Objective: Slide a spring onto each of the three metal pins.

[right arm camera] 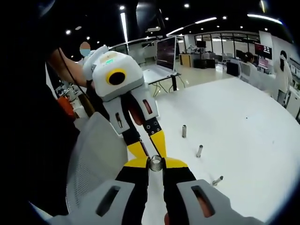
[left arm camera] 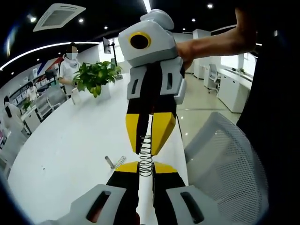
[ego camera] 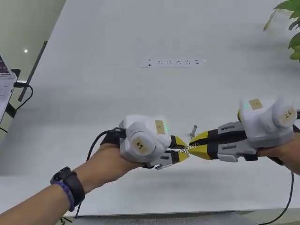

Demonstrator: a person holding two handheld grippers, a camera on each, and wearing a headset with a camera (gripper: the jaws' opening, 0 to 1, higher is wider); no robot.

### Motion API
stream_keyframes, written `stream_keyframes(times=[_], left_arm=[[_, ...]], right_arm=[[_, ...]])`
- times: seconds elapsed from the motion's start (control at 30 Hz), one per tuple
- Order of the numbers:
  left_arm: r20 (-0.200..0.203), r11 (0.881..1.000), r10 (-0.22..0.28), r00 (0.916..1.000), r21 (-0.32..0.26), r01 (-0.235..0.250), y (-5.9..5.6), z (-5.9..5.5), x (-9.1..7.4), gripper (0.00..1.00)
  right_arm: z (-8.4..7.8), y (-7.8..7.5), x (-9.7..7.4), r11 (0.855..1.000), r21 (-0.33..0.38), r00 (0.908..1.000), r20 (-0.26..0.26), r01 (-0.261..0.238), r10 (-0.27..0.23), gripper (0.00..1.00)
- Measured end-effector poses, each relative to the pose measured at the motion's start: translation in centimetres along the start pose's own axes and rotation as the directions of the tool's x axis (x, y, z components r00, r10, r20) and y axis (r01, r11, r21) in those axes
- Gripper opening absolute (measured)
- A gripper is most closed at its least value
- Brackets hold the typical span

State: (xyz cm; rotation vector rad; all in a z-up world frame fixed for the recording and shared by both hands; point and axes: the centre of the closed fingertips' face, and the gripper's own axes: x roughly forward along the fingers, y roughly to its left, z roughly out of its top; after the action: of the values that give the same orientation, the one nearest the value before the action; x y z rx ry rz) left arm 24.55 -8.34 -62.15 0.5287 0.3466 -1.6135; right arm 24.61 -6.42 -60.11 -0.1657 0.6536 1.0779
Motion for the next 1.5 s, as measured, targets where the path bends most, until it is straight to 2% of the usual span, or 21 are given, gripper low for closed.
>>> stream_keyframes(times=[0.13,0.17,0.33,0.73,0.87,1.2,1.27,1.4,1.5], left_arm=[[0.034,1.000,0.002,0.9994,-0.012,-0.002,0.2,0.9,0.2,0.02],[0.055,1.000,0.004,0.9985,-0.030,-0.002,0.3,1.4,0.3,0.02],[0.100,0.998,0.013,0.9949,-0.061,-0.007,0.6,2.5,0.5,0.02],[0.127,0.998,0.014,0.9918,-0.055,-0.007,0.8,3.7,0.4,0.02],[0.136,0.999,0.008,0.9907,-0.051,-0.001,0.7,4.2,0.5,0.02],[0.157,0.999,0.000,0.9876,-0.040,0.006,0.6,5.2,0.5,0.02],[0.159,0.999,-0.002,0.9872,-0.038,0.008,0.6,5.3,0.4,0.02],[0.164,0.999,-0.002,0.9865,-0.036,0.008,0.7,5.5,0.3,0.02],[0.169,0.999,-0.002,0.9856,-0.033,0.008,0.8,5.8,0.2,0.02]], right_arm=[[0.2,-0.4,-0.8,0.999,-0.049,0.9981,-0.062,-0.006,0.003,0.09],[0.5,-0.4,-1.1,0.997,-0.075,0.9966,-0.082,-0.010,0.004,0.09],[1.5,-0.4,-1.7,0.992,-0.124,0.9930,-0.118,-0.018,0.004,0.08],[1.9,-0.3,-2.7,0.978,-0.204,0.9854,-0.170,-0.041,0.006,0.09],[1.9,-0.3,-3.2,0.969,-0.239,0.9767,-0.214,-0.067,0.015,0.10],[2.1,0.0,-4.0,0.934,-0.329,0.9529,-0.301,-0.138,0.034,0.12],[1.9,0.2,-4.2,0.925,-0.344,0.9443,-0.326,-0.161,0.043,0.12],[1.8,0.4,-4.2,0.913,-0.361,0.9334,-0.355,-0.191,0.055,0.12],[1.8,0.4,-4.1,0.906,-0.373,0.9302,-0.363,-0.198,0.054,0.12]])
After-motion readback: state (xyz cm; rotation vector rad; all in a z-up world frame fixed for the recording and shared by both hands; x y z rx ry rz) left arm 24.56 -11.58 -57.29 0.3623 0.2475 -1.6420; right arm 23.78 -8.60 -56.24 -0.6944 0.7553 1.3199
